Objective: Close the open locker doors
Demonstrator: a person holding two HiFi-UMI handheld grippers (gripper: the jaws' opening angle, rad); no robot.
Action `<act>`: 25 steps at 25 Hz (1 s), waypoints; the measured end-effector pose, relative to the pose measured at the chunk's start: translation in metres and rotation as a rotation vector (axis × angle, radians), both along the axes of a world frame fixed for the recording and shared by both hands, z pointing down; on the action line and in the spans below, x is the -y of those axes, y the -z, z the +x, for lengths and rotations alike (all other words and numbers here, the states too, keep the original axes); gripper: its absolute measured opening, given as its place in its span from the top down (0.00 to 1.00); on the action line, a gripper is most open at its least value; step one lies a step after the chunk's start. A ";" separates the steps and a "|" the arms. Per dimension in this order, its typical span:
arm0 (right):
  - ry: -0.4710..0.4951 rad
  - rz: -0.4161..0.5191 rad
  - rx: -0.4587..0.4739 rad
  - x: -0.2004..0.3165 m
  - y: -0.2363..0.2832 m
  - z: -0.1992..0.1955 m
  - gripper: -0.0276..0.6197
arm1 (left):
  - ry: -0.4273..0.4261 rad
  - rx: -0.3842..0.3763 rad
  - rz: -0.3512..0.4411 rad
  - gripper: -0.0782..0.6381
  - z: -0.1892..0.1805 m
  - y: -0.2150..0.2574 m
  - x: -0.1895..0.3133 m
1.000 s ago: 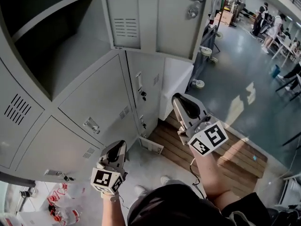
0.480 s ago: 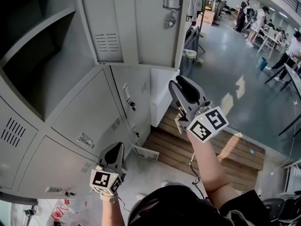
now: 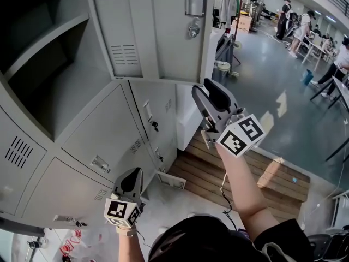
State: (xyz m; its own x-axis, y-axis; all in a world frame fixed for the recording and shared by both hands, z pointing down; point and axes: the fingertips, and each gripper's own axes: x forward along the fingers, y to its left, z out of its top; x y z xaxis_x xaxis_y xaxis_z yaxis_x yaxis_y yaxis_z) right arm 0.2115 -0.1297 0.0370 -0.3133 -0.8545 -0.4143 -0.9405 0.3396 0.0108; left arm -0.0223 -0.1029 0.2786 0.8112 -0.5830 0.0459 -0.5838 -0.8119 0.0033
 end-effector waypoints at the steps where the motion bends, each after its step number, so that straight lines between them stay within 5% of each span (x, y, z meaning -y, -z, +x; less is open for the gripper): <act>1: 0.007 0.005 -0.001 0.000 0.002 -0.001 0.68 | 0.006 0.000 -0.003 0.87 0.000 0.000 -0.001; 12: 0.115 0.041 0.014 -0.022 0.004 -0.015 0.77 | 0.068 0.004 0.010 0.87 -0.001 0.002 -0.022; 25: 0.255 0.083 -0.019 -0.058 0.005 -0.076 0.78 | 0.150 0.002 0.027 0.87 -0.028 0.008 -0.038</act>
State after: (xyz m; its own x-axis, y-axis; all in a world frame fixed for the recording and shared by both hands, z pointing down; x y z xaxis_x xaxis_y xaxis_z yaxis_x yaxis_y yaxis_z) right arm 0.1359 -0.0719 0.0322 -0.5224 -0.7104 -0.4717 -0.8241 0.5626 0.0655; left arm -0.0505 -0.0650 0.2709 0.7151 -0.6984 0.0302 -0.6982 -0.7157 -0.0190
